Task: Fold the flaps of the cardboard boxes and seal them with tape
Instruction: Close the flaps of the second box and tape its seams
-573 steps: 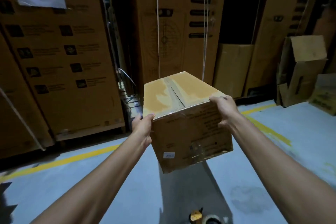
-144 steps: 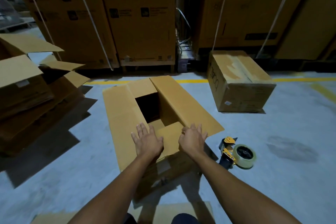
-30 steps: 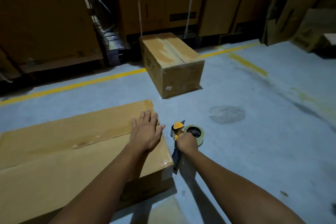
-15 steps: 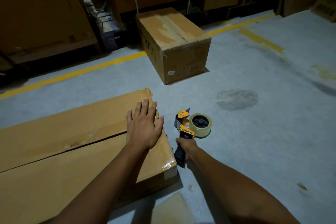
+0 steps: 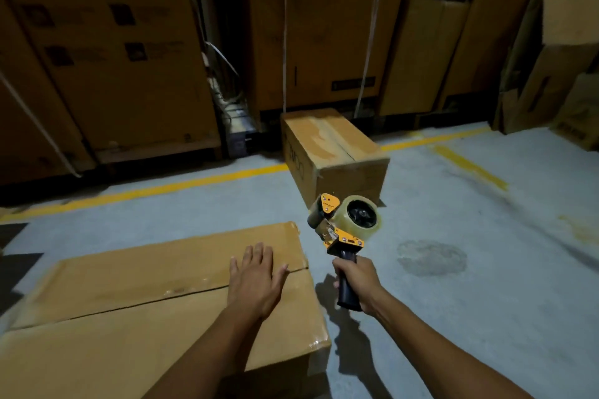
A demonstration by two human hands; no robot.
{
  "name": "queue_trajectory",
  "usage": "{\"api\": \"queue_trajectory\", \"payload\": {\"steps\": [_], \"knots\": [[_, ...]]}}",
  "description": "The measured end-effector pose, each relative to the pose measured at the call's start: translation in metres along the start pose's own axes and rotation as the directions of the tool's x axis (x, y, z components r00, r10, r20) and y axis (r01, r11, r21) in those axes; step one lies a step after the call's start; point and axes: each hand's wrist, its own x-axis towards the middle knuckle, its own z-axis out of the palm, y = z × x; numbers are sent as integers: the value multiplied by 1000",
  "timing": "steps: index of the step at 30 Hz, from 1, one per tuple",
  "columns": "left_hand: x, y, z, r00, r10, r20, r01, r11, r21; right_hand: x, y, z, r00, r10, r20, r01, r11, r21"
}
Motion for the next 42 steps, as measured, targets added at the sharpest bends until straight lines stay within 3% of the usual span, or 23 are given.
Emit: {"api": "queue_trajectory", "payload": {"steps": [6,14,22,27,29,31,33,34,35,37,39,42], "knots": [[-53,-133,-36,979,-198,-39,199,980,16,-49,-38,76,964,-123,234,159,978,-139],[-138,-281,-76,885,-463,-55,463,886,-10,-104,-31,225,870,-164,466,305,921,-244],[-151,-299,-80,793,-604,-81,572,783,-244,-120,-10,318,806,-148,573,440,798,-412],[-163,-294,-81,802,-580,-143,493,778,-390,-120,-10,335,770,-165,616,548,667,-506],[-168,-290,-92,724,-663,-193,436,655,-617,-123,-11,341,758,-185,626,583,623,-522],[-172,-286,-102,560,-794,-238,297,460,-837,-129,-16,346,742,-201,640,618,575,-536],[-172,-284,-110,408,-897,-170,96,228,-969,-132,-20,352,721,-217,658,654,528,-542],[-170,-286,-113,387,-919,-75,-3,80,-997,-133,-23,354,709,-221,669,669,509,-541],[-169,-290,-117,416,-908,43,-86,-87,-993,-134,-26,357,699,-220,680,681,493,-541],[-167,-298,-124,570,-791,223,-162,-374,-913,-134,-32,363,675,-222,703,710,455,-538],[-169,-308,-127,687,-679,260,-183,-508,-842,-135,-38,369,643,-230,730,747,396,-534],[-172,-326,-120,748,-609,265,-238,-618,-749,-135,-48,378,593,-243,768,798,303,-521]]}}
